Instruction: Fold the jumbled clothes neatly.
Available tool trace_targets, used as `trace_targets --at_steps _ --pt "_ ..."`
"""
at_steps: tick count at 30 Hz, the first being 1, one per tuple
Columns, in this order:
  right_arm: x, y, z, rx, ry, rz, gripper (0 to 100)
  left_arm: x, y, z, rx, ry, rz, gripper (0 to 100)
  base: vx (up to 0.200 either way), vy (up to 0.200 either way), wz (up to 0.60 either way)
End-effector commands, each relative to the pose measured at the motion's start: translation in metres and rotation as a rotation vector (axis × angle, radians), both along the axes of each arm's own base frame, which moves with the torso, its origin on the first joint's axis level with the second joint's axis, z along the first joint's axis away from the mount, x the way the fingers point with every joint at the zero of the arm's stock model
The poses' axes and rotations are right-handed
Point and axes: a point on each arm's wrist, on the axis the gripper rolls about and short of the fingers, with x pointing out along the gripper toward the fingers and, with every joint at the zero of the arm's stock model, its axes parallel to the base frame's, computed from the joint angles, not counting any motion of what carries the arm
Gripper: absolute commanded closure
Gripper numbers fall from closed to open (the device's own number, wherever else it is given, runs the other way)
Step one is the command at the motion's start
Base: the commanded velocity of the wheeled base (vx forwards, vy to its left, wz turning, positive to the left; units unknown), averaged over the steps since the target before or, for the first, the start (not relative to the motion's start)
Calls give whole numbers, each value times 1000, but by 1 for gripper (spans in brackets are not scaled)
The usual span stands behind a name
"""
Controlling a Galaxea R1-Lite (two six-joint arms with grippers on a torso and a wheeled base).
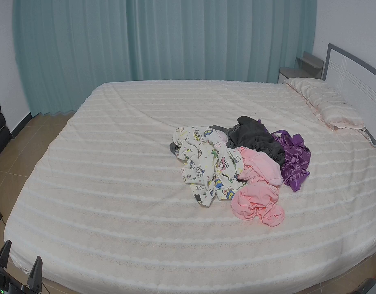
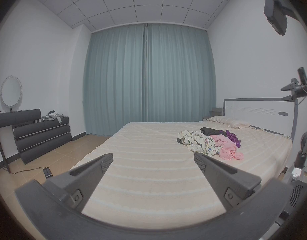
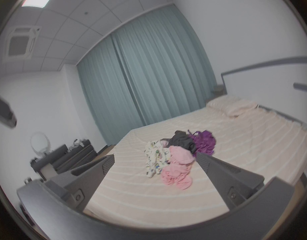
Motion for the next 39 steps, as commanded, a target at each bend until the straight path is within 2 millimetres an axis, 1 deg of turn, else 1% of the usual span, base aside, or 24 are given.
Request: trace_targets --at_steps 1,2,4,6,7,8,11,13,14,15,16,17,18,20,23,28,30,31,32,34,39 --pt "224 113 -57 410 590 156 0 1 0 -5 0 14 1 0 0 0 0" --pt "242 124 -65 440 623 145 0 1 0 -5 0 14 1 0 0 0 0" --pt "264 134 -77 471 656 128 0 1 0 -5 0 14 1 0 0 0 0" --pt "281 145 -88 498 685 117 0 1 0 -5 0 14 1 0 0 0 0" --pt "281 145 -88 498 685 117 0 1 0 -5 0 14 1 0 0 0 0" --pt "296 160 -102 521 716 112 0 1 0 -5 0 14 1 0 0 0 0" --pt "310 169 -112 534 728 106 0 1 0 -5 0 14 1 0 0 0 0" --pt "319 174 -124 533 744 99 0 1 0 -5 0 14 1 0 0 0 0" --pt "320 175 -125 532 744 101 0 1 0 -5 0 14 1 0 0 0 0" --pt "325 181 -137 520 762 94 0 1 0 -5 0 14 1 0 0 0 0" --pt "330 182 -145 513 765 79 0 1 0 -5 0 14 1 0 0 0 0" --pt "335 181 -149 513 761 64 0 1 0 -5 0 14 1 0 0 0 0" --pt "335 181 -149 513 761 64 0 1 0 -5 0 14 1 0 0 0 0" --pt "348 175 -167 509 773 17 0 1 0 -5 0 14 1 0 0 0 0" --pt "350 179 -184 493 804 9 0 1 0 -5 0 14 1 0 0 0 0" --pt "349 196 -196 475 821 34 0 1 0 -5 0 14 1 0 0 0 0" --pt "349 204 -203 465 831 38 0 1 0 -5 0 14 0 0 0 0 0" --pt "349 204 -203 465 831 38 0 1 0 -5 0 14 0 0 0 0 0" --pt "348 208 -209 451 834 28 0 1 0 -5 0 14 1 0 0 0 0" --pt "347 212 -213 444 831 20 0 1 0 -5 0 14 1 0 0 0 0" --pt "350 210 -212 445 815 1 0 1 0 -5 0 14 1 0 0 0 0"
